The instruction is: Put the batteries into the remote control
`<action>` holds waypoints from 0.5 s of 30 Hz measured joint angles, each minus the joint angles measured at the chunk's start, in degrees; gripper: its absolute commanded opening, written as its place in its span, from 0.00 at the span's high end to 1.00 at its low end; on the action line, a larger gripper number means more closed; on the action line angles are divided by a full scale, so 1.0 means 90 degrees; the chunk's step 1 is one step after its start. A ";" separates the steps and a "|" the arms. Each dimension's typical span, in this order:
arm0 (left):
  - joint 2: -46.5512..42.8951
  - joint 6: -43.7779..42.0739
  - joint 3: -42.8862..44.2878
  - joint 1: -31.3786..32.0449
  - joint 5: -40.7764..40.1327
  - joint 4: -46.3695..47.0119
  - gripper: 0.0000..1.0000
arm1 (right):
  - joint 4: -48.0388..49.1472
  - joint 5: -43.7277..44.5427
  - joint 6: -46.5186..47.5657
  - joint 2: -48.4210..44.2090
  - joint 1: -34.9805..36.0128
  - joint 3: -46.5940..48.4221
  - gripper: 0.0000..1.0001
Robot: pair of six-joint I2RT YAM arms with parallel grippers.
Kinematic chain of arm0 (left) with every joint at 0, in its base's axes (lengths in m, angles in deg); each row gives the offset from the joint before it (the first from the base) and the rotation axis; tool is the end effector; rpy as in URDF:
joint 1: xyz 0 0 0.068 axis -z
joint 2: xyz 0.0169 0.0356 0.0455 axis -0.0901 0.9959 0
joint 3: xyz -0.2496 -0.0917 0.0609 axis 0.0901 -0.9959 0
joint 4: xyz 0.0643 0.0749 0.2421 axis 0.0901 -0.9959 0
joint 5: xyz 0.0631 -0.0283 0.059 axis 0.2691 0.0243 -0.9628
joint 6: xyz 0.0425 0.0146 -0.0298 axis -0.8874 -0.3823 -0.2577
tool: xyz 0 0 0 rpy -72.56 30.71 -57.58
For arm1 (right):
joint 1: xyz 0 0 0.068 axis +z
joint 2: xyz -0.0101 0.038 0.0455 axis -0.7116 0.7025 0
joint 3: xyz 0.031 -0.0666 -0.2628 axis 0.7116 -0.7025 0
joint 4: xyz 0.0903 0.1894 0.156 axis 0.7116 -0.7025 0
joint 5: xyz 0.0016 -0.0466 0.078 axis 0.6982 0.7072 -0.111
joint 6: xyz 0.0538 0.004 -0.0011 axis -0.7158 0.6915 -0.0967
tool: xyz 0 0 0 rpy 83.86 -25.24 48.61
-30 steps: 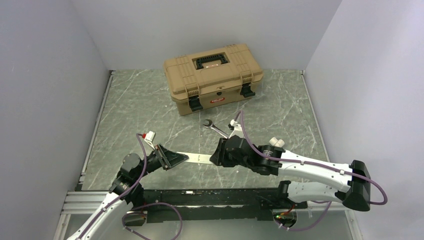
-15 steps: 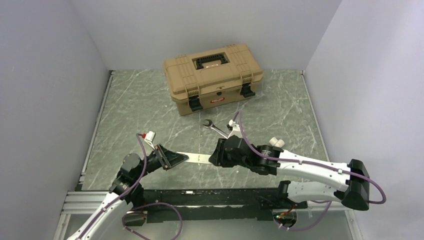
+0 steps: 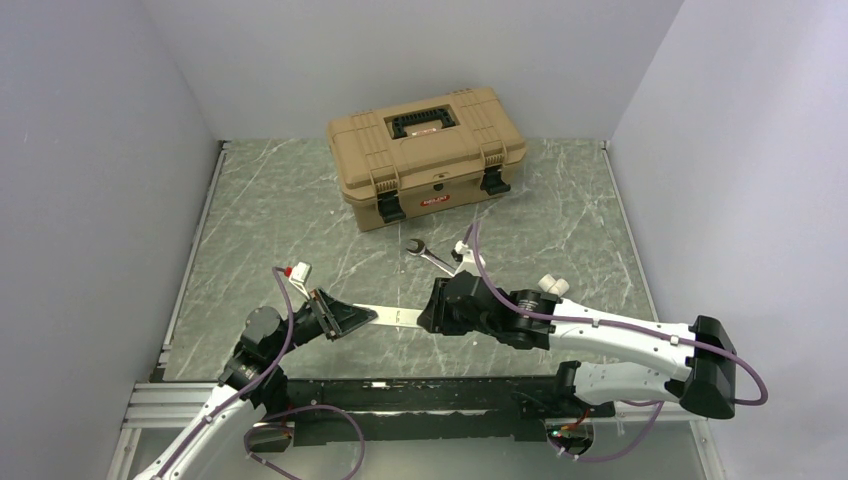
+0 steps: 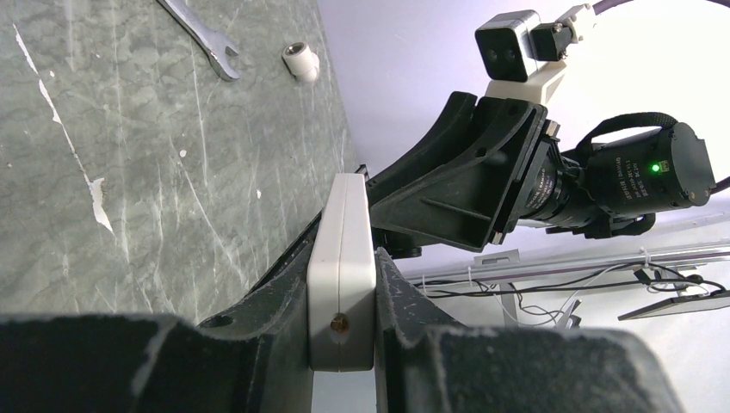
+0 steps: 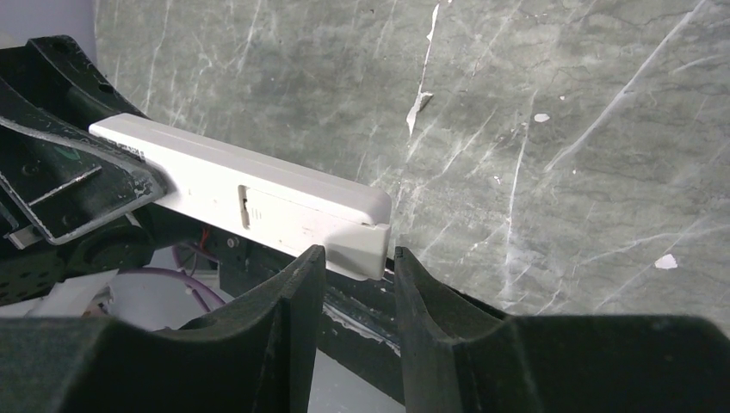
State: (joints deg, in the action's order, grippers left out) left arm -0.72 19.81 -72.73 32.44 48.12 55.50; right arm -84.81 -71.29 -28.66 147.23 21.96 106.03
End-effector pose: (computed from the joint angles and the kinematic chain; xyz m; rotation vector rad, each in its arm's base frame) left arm 0.0977 -0.0707 0.1771 -0.2579 1.8813 -1.7091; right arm 0.0967 0.2104 0.2619 -0.0233 2.4518 0.8462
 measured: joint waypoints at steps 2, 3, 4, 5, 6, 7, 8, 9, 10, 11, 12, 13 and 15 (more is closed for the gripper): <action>0.0000 0.0000 0.0000 0.0000 0.0000 0.0000 1.00 | 0.0000 0.0000 0.0000 0.0015 0.0000 -0.0002 0.63; 0.0000 0.0000 0.0000 0.0000 0.0000 0.0000 1.00 | -0.0002 0.0000 0.0000 0.0019 0.0000 -0.0002 0.63; 0.0000 0.0000 0.0000 0.0000 0.0000 0.0000 1.00 | -0.0002 0.0002 0.0000 0.0022 0.0000 -0.0002 0.63; 0.0000 0.0000 0.0000 0.0000 0.0000 0.0002 1.00 | -0.0005 0.0002 0.0000 0.0022 0.0000 0.0000 0.63; 0.0002 0.0000 0.0000 0.0000 0.0000 0.0002 1.00 | -0.0005 0.0005 0.0000 0.0024 0.0000 0.0000 0.63; 0.0005 0.0000 0.0000 0.0000 0.0000 0.0002 1.00 | -0.0007 0.0005 0.0000 0.0024 0.0000 -0.0002 0.63; 0.0019 0.0000 0.0000 0.0000 0.0000 0.0007 1.00 | -0.0007 0.0005 0.0000 0.0024 0.0000 -0.0002 0.63; 0.0039 0.0000 0.0000 0.0000 0.0000 0.0007 1.00 | -0.0007 0.0005 0.0000 0.0024 0.0000 0.0000 0.63; 0.0058 0.0000 0.0000 0.0000 0.0000 0.0007 1.00 | -0.0010 0.0005 0.0000 0.0027 0.0000 -0.0002 0.63; 0.0083 0.0000 0.0000 0.0000 0.0000 0.0007 1.00 | -0.0010 0.0005 0.0000 0.0027 0.0000 0.0000 0.63; 0.0097 0.0000 0.0000 0.0000 0.0000 0.0007 1.00 | -0.0010 0.0005 0.0000 0.0029 0.0000 -0.0002 0.64; 0.0107 0.0000 0.0000 0.0000 0.0000 0.0007 1.00 | -0.0012 0.0005 0.0002 0.0036 0.0000 0.0000 0.64; 0.0114 0.0000 0.0000 0.0000 0.0000 0.0007 1.00 | -0.0036 0.0005 0.0002 0.0061 0.0000 0.0005 0.64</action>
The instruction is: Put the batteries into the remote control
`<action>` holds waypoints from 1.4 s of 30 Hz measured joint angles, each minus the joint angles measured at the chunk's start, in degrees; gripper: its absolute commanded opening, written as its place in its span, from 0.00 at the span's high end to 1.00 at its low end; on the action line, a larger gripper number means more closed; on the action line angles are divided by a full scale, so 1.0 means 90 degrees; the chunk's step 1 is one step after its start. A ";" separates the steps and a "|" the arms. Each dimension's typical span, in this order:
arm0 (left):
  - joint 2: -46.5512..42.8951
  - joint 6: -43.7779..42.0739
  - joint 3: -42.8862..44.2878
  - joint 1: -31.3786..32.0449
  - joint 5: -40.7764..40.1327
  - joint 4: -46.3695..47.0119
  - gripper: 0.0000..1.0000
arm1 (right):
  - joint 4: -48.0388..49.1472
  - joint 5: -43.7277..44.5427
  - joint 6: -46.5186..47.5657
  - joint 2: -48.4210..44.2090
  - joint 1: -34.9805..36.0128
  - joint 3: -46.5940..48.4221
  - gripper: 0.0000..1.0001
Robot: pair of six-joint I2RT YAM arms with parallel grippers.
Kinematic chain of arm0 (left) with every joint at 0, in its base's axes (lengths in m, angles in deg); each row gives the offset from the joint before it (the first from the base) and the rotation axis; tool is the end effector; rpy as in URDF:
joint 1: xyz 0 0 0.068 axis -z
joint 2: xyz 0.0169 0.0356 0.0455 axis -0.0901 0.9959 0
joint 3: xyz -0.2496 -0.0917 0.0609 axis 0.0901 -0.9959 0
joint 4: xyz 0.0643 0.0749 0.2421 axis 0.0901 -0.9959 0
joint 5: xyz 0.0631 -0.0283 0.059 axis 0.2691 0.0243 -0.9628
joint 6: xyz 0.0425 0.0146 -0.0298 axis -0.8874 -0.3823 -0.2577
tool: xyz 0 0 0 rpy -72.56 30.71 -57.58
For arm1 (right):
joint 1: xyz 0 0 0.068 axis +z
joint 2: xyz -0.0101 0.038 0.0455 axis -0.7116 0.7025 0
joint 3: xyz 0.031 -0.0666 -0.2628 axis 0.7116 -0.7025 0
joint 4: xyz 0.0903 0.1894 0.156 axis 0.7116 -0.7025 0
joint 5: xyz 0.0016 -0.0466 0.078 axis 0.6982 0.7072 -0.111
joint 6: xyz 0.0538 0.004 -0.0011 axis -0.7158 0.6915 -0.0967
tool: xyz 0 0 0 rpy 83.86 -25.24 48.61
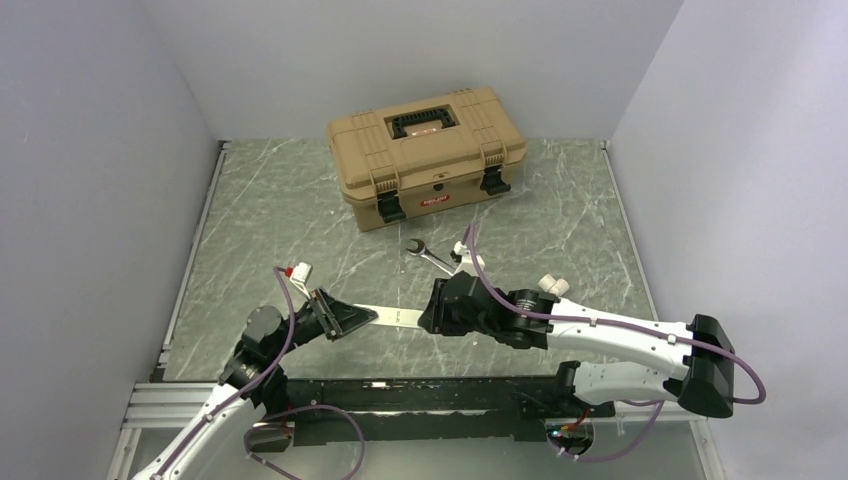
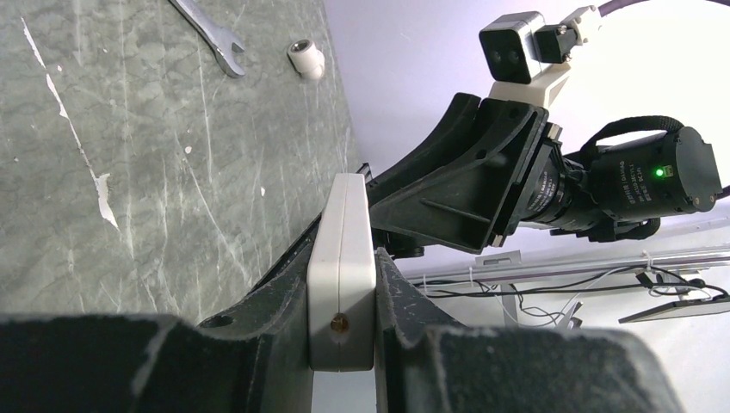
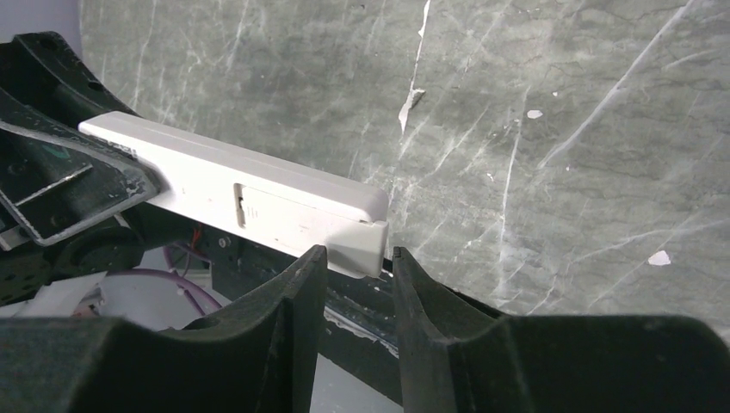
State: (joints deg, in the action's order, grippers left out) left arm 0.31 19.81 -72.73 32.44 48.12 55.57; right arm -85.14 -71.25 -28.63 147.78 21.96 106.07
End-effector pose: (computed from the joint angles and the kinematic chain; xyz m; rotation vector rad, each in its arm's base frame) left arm 0.0987 -0.0712 0.1755 -0.2683 1.8982 -1.7041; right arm 0.0972 0.2113 0.2596 -0.0261 2.4623 0.8300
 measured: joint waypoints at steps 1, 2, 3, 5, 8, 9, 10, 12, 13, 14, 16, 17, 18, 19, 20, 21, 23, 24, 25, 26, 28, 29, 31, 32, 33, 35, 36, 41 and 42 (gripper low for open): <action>0.0000 0.0000 0.0000 0.0000 0.0000 0.0000 1.00 | -0.0024 0.0000 0.0002 0.0022 0.0000 0.0010 0.64; 0.0000 0.0000 0.0000 0.0000 0.0000 0.0000 1.00 | -0.0061 0.0002 0.0002 0.0044 0.0000 0.0022 0.64; 0.0000 0.0000 0.0000 0.0000 0.0000 0.0000 1.00 | -0.0070 0.0000 0.0005 0.0058 0.0000 0.0029 0.65; 0.0000 -0.0002 0.0000 0.0000 0.0000 0.0000 1.00 | -0.0070 0.0000 0.0005 0.0068 0.0000 0.0032 0.66; -0.0002 -0.0002 0.0000 0.0000 0.0000 0.0000 1.00 | -0.0068 0.0000 0.0007 0.0080 0.0000 0.0041 0.66; -0.0002 -0.0002 0.0000 0.0000 0.0000 -0.0002 1.00 | -0.0066 0.0000 0.0007 0.0090 0.0000 0.0049 0.67; -0.0002 -0.0002 0.0000 0.0000 -0.0002 -0.0002 1.00 | -0.0063 -0.0002 0.0012 0.0100 0.0000 0.0053 0.67; -0.0002 -0.0007 0.0000 0.0000 -0.0002 -0.0005 1.00 | -0.0063 -0.0005 0.0022 0.0129 0.0000 0.0066 0.67; -0.0002 -0.0010 0.0000 -0.0002 -0.0005 -0.0007 1.00 | -0.0063 -0.0005 0.0024 0.0138 0.0000 0.0073 0.67; -0.0002 -0.0012 0.0000 -0.0002 -0.0005 -0.0010 1.00 | -0.0063 -0.0007 0.0027 0.0148 0.0000 0.0080 0.67; -0.0002 -0.0019 0.0000 -0.0002 -0.0005 -0.0010 1.00 | -0.0061 -0.0007 0.0027 0.0165 0.0000 0.0095 0.67; -0.0002 -0.0024 0.0000 -0.0002 -0.0007 -0.0010 1.00 | -0.0061 -0.0010 0.0029 0.0168 0.0000 0.0095 0.67; -0.0002 -0.0027 0.0000 -0.0002 -0.0005 -0.0010 1.00 | -0.0061 -0.0010 0.0029 0.0170 0.0000 0.0097 0.67; -0.0002 -0.0027 0.0000 -0.0002 -0.0005 -0.0007 1.00 | -0.0061 -0.0010 0.0032 0.0170 0.0000 0.0097 0.67; -0.0002 -0.0027 0.0000 -0.0002 -0.0005 -0.0010 1.00 | -0.0061 -0.0010 0.0036 0.0172 0.0000 0.0100 0.68; -0.0002 -0.0029 0.0000 -0.0002 -0.0005 -0.0010 1.00 | -0.0061 -0.0010 0.0044 0.0177 0.0000 0.0100 0.68; -0.0002 -0.0032 0.0000 -0.0002 -0.0005 -0.0010 1.00 | -0.0063 -0.0015 0.0046 0.0187 0.0000 0.0104 0.69; -0.0002 -0.0032 0.0000 -0.0002 -0.0007 -0.0010 1.00 | -0.0068 -0.0015 0.0053 0.0204 0.0000 0.0121 0.69; -0.0002 -0.0039 0.0000 -0.0002 -0.0015 -0.0010 1.00 | -0.0073 -0.0015 0.0070 0.0219 0.0000 0.0136 0.69; -0.0002 -0.0049 0.0000 -0.0002 -0.0027 -0.0010 1.00 | -0.0083 -0.0017 0.0085 0.0243 0.0000 0.0155 0.70; -0.0002 -0.0051 0.0000 -0.0002 -0.0051 -0.0012 1.00 | -0.0102 -0.0015 0.0102 0.0287 0.0000 0.0192 0.70; -0.0002 -0.0053 0.0000 -0.0002 -0.0056 -0.0019 1.00 | -0.0114 -0.0015 0.0114 0.0304 0.0000 0.0204 0.70; -0.0002 -0.0058 0.0000 -0.0002 -0.0061 -0.0039 1.00 | -0.0114 -0.0017 0.0121 0.0333 0.0000 0.0209 0.70; -0.0002 -0.0068 0.0000 -0.0002 -0.0061 -0.0063 1.00 | -0.0114 -0.0019 0.0124 0.0347 0.0000 0.0209 0.70; -0.0002 -0.0073 0.0000 -0.0002 -0.0061 -0.0080 1.00 | -0.0114 -0.0022 0.0124 0.0364 0.0000 0.0209 0.70; -0.0002 -0.0078 0.0000 -0.0002 -0.0063 -0.0134 1.00 | -0.0112 -0.0029 0.0134 0.0401 0.0000 0.0209 0.70; -0.0002 -0.0083 0.0000 -0.0002 -0.0066 -0.0151 1.00 | -0.0112 -0.0032 0.0141 0.0418 0.0000 0.0209 0.70; 0.0063 -0.0146 0.0000 -0.0002 -0.0063 -0.0165 1.00 | -0.0107 -0.0070 0.0153 0.0508 0.0000 0.0211 0.71; 0.0085 -0.0158 0.0000 -0.0002 -0.0063 -0.0163 1.00 | -0.0109 -0.0078 0.0163 0.0537 0.0000 0.0216 0.71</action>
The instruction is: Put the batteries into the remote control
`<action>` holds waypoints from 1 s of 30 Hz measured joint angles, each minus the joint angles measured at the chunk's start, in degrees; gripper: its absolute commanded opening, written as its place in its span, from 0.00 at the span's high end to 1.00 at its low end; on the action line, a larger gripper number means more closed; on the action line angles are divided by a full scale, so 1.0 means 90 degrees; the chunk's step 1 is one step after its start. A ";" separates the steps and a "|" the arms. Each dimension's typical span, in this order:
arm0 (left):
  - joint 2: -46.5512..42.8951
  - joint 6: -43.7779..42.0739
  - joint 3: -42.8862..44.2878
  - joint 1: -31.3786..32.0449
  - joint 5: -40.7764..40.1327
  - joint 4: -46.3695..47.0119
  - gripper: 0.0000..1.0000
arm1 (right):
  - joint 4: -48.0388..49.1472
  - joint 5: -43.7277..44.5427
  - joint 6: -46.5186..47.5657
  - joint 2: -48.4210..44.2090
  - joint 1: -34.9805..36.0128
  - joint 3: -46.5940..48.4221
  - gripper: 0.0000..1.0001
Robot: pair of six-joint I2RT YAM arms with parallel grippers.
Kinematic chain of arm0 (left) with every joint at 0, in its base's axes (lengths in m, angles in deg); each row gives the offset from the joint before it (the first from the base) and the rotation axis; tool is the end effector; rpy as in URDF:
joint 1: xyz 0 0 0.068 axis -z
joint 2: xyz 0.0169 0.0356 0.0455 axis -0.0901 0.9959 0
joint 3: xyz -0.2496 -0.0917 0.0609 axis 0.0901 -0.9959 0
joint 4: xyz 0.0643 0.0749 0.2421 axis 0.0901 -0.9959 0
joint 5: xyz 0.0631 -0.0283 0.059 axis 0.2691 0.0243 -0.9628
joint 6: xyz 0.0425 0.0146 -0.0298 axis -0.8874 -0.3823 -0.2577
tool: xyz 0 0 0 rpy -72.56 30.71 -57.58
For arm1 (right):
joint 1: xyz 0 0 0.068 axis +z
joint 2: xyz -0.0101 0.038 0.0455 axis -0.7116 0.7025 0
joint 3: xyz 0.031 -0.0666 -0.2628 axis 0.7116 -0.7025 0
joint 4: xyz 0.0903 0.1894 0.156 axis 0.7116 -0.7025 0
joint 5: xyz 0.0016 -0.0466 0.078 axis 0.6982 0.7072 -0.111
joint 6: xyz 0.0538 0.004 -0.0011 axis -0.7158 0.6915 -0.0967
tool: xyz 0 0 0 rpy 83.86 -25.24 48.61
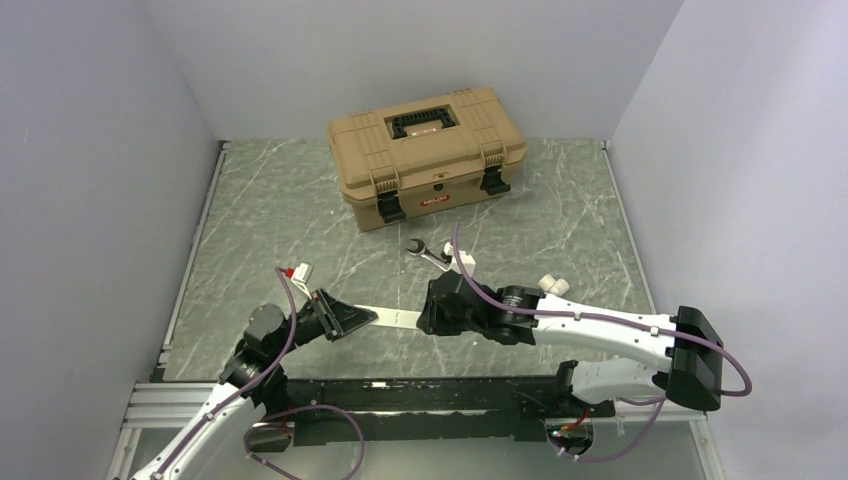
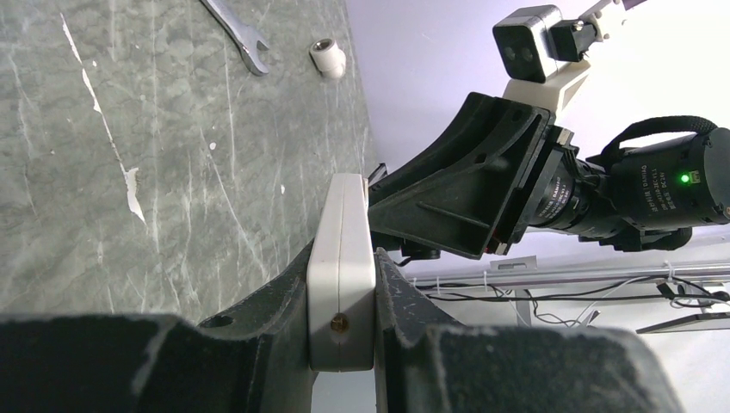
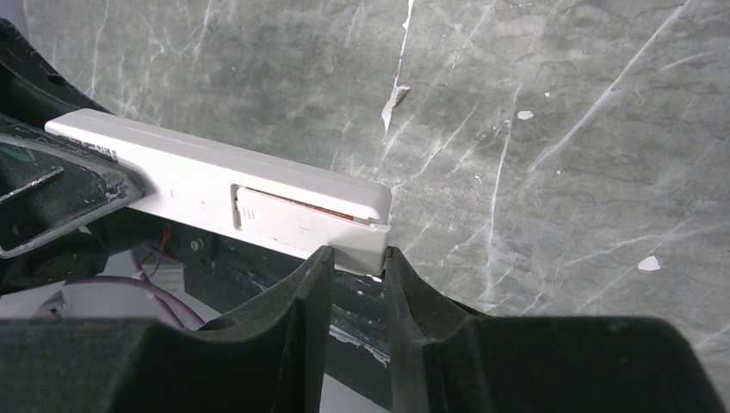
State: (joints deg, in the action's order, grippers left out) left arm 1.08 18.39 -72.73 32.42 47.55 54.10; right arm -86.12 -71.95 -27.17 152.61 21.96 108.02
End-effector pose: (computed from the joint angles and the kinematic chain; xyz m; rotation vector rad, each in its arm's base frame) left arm 0.0996 -0.0713 0.1714 -0.2766 1.9291 -1.6688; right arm 0.1022 0.2245 0.2509 -0.0762 2.5142 0.7573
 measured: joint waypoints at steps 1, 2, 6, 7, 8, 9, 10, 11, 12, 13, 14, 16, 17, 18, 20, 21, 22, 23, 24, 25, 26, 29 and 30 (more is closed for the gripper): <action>0.0017 -0.0007 0.0000 0.0000 0.0000 -0.0002 1.00 | -0.0005 -0.0005 0.0010 0.0029 0.0000 0.0012 0.71; 0.0029 -0.0012 0.0000 -0.0002 -0.0002 -0.0005 1.00 | -0.0007 -0.0007 0.0032 0.0053 0.0000 0.0024 0.71; 0.0046 -0.0024 0.0000 -0.0007 -0.0022 -0.0007 1.00 | -0.0015 -0.0019 0.0083 0.0151 -0.0002 0.0095 0.71; 0.0046 -0.0034 0.0000 -0.0007 -0.0024 -0.0012 1.00 | -0.0015 -0.0022 0.0097 0.0160 -0.0002 0.0097 0.71; 0.0044 -0.0039 0.0000 -0.0007 -0.0024 -0.0015 1.00 | -0.0012 -0.0039 0.0102 0.0168 -0.0007 0.0097 0.71; 0.0039 -0.0039 0.0000 -0.0007 -0.0024 -0.0032 1.00 | -0.0012 -0.0053 0.0102 0.0172 -0.0007 0.0097 0.71; 0.0036 -0.0041 0.0000 -0.0007 -0.0024 -0.0032 1.00 | -0.0012 -0.0063 0.0104 0.0175 -0.0012 0.0097 0.71; 0.0034 -0.0041 0.0000 -0.0007 -0.0024 -0.0036 1.00 | -0.0012 -0.0070 0.0104 0.0177 -0.0012 0.0097 0.71; 0.0032 -0.0041 0.0000 -0.0007 -0.0024 -0.0036 1.00 | -0.0010 -0.0075 0.0107 0.0177 -0.0015 0.0097 0.71; 0.0032 -0.0041 0.0000 -0.0007 -0.0024 -0.0036 1.00 | -0.0010 -0.0087 0.0109 0.0177 -0.0015 0.0097 0.71; 0.0032 -0.0044 0.0000 -0.0007 -0.0024 -0.0036 1.00 | -0.0010 -0.0092 0.0109 0.0182 -0.0015 0.0097 0.71; 0.0032 -0.0051 0.0000 -0.0007 -0.0024 -0.0041 1.00 | -0.0005 -0.0114 0.0124 0.0189 -0.0019 0.0097 0.71; 0.0032 -0.0056 0.0000 -0.0007 -0.0024 -0.0041 1.00 | 0.0000 -0.0117 0.0129 0.0197 -0.0019 0.0097 0.71; 0.0029 -0.0058 0.0000 -0.0007 -0.0024 -0.0056 1.00 | 0.0000 -0.0121 0.0146 0.0206 -0.0019 0.0097 0.71; 0.0015 -0.0058 0.0000 -0.0007 -0.0024 -0.0092 1.00 | 0.0005 -0.0136 0.0168 0.0223 -0.0019 0.0097 0.71; 0.0002 -0.0061 0.0000 -0.0007 -0.0027 -0.0112 1.00 | 0.0010 -0.0151 0.0180 0.0236 -0.0019 0.0097 0.71; 0.0000 -0.0061 0.0000 -0.0007 -0.0024 -0.0124 1.00 | 0.0017 -0.0168 0.0206 0.0243 -0.0019 0.0097 0.71; 0.0002 -0.0063 0.0000 -0.0007 -0.0024 -0.0129 1.00 | 0.0024 -0.0180 0.0233 0.0260 -0.0019 0.0097 0.71; 0.0002 -0.0066 0.0000 -0.0007 -0.0027 -0.0131 1.00 | 0.0034 -0.0192 0.0260 0.0272 -0.0022 0.0097 0.71; 0.0005 -0.0073 0.0000 -0.0007 -0.0027 -0.0134 1.00 | 0.0044 -0.0209 0.0284 0.0287 -0.0027 0.0097 0.71; 0.0005 -0.0083 0.0000 -0.0012 -0.0027 -0.0138 1.00 | 0.0051 -0.0228 0.0318 0.0301 -0.0034 0.0097 0.71; 0.0005 -0.0109 0.0000 -0.0019 -0.0029 -0.0148 1.00 | 0.0068 -0.0260 0.0369 0.0338 -0.0044 0.0109 0.71; 0.0007 -0.0109 0.0000 -0.0019 -0.0027 -0.0148 1.00 | 0.0119 -0.0291 0.0384 0.0352 -0.0046 0.0114 0.71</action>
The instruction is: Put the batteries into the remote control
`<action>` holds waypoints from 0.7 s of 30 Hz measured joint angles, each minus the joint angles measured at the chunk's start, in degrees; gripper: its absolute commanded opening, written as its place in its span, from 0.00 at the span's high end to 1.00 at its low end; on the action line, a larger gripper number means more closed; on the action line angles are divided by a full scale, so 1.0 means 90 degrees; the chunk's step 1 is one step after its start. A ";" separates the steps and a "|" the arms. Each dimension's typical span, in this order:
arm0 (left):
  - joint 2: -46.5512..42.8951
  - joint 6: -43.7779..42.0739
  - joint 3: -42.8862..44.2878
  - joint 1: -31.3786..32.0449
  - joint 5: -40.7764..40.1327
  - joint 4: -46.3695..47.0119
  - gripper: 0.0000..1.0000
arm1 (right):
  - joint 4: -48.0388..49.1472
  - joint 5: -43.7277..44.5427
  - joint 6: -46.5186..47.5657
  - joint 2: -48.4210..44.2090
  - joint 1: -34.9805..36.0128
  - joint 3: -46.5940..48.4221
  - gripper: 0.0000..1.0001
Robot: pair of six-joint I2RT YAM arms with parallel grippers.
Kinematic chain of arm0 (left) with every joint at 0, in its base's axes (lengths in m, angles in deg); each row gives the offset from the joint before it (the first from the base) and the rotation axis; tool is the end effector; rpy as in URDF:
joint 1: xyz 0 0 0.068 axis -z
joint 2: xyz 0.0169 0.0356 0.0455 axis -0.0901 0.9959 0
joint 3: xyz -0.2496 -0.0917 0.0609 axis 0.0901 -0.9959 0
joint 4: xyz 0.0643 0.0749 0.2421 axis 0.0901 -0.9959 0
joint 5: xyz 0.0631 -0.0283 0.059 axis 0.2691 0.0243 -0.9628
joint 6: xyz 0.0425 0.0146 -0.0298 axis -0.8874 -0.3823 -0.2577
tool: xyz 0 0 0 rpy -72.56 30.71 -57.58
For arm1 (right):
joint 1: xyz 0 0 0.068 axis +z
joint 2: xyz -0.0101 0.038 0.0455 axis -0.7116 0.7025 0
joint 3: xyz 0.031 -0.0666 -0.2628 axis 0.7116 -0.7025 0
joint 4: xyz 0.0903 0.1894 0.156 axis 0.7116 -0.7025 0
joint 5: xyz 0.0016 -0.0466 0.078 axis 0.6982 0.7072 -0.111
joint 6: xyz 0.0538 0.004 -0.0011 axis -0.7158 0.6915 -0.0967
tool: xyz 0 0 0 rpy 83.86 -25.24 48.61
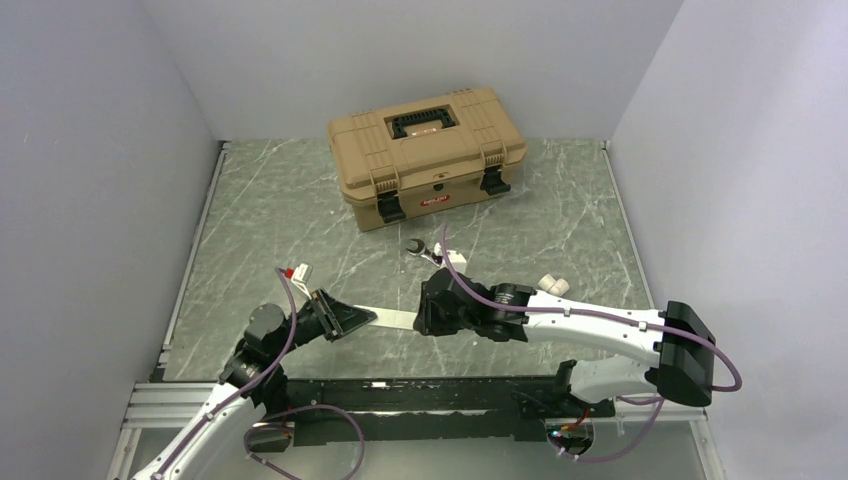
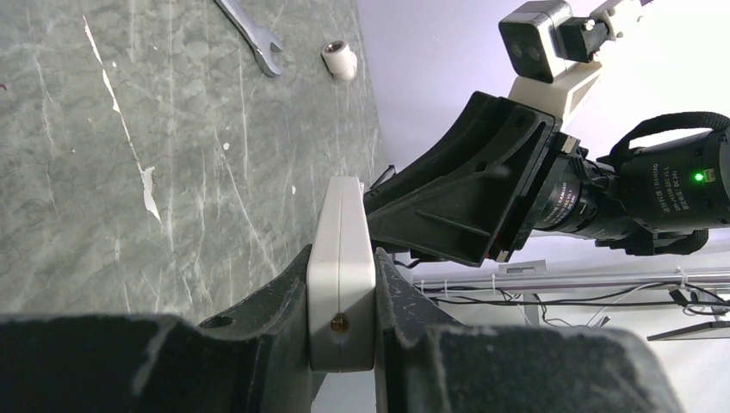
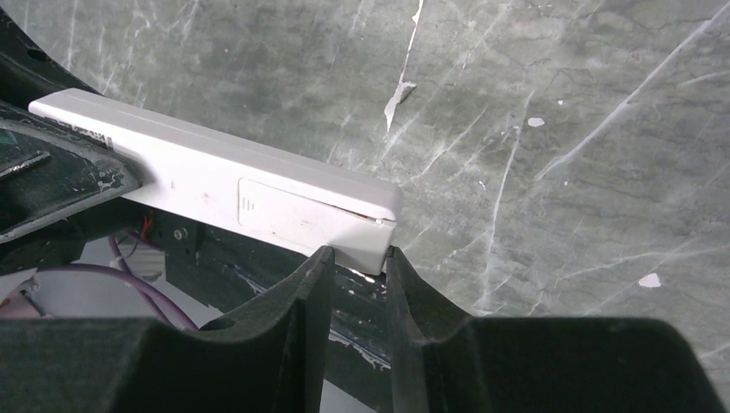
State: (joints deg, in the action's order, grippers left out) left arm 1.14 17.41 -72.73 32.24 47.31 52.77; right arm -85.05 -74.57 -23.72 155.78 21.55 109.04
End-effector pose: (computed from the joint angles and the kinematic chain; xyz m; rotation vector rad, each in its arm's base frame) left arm 0.0998 -0.0709 0.1689 -0.2805 1.9477 -1.6452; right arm 0.1067 0.2346 0.2450 -0.1701 2.5405 0.7470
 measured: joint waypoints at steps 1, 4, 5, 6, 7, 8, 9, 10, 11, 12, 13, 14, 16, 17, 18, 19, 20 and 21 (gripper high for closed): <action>0.0002 -0.0002 0.0000 -0.0002 -0.0005 0.0005 1.00 | 0.0000 0.0000 0.0024 0.0017 0.0002 0.0017 0.71; 0.0007 -0.0005 0.0000 -0.0017 -0.0017 0.0015 1.00 | 0.0027 -0.0005 0.0061 0.0029 -0.0010 0.0019 0.71; 0.0015 -0.0005 0.0000 -0.0017 -0.0017 0.0019 1.00 | 0.0027 -0.0007 0.0073 0.0032 -0.0010 0.0019 0.71; 0.0027 -0.0005 0.0000 -0.0017 -0.0017 0.0022 1.00 | 0.0027 -0.0012 0.0078 0.0032 -0.0010 0.0019 0.71; 0.0032 -0.0005 0.0000 -0.0017 -0.0017 0.0024 1.00 | 0.0027 -0.0015 0.0083 0.0032 -0.0010 0.0019 0.71; 0.0034 -0.0005 0.0000 -0.0017 -0.0017 0.0024 1.00 | 0.0027 -0.0017 0.0097 0.0032 -0.0010 0.0019 0.71; 0.0032 -0.0005 0.0000 -0.0017 -0.0017 0.0024 1.00 | 0.0029 -0.0017 0.0100 0.0032 -0.0010 0.0019 0.70; 0.0032 -0.0005 0.0000 -0.0017 -0.0017 0.0024 1.00 | 0.0029 -0.0019 0.0102 0.0032 -0.0010 0.0019 0.70; 0.0027 -0.0005 0.0000 -0.0017 -0.0017 0.0022 1.00 | 0.0029 -0.0019 0.0102 0.0032 -0.0010 0.0019 0.70; 0.0024 -0.0005 0.0000 -0.0017 -0.0017 0.0022 1.00 | 0.0029 -0.0022 0.0102 0.0034 -0.0010 0.0019 0.69; 0.0012 -0.0005 0.0000 -0.0017 -0.0017 0.0017 1.00 | 0.0029 -0.0022 0.0102 0.0034 -0.0010 0.0019 0.67; -0.0007 -0.0007 0.0000 -0.0017 -0.0017 0.0012 1.00 | 0.0032 -0.0029 0.0102 0.0034 -0.0010 0.0019 0.66; -0.0017 -0.0012 0.0000 -0.0017 -0.0015 0.0007 1.00 | 0.0051 -0.0061 0.0102 0.0032 -0.0010 0.0019 0.65; -0.0017 -0.0012 0.0000 -0.0017 -0.0015 0.0007 1.00 | 0.0053 -0.0066 0.0102 0.0032 -0.0010 0.0019 0.64; -0.0017 -0.0010 0.0000 -0.0017 -0.0015 0.0010 1.00 | 0.0061 -0.0078 0.0100 0.0032 -0.0010 0.0019 0.64; -0.0017 -0.0010 0.0000 -0.0017 -0.0012 0.0012 1.00 | 0.0063 -0.0085 0.0100 0.0032 -0.0010 0.0019 0.63; -0.0017 -0.0010 0.0000 -0.0017 -0.0012 0.0015 1.00 | 0.0063 -0.0087 0.0097 0.0027 -0.0010 0.0019 0.63; -0.0017 -0.0010 0.0000 -0.0017 -0.0012 0.0017 1.00 | 0.0063 -0.0087 0.0095 0.0022 -0.0010 0.0019 0.63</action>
State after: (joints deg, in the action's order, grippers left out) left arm 0.99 17.32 -72.73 32.09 47.20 52.92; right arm -84.48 -75.36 -22.86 155.98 21.46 109.22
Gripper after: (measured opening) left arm 0.275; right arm 0.361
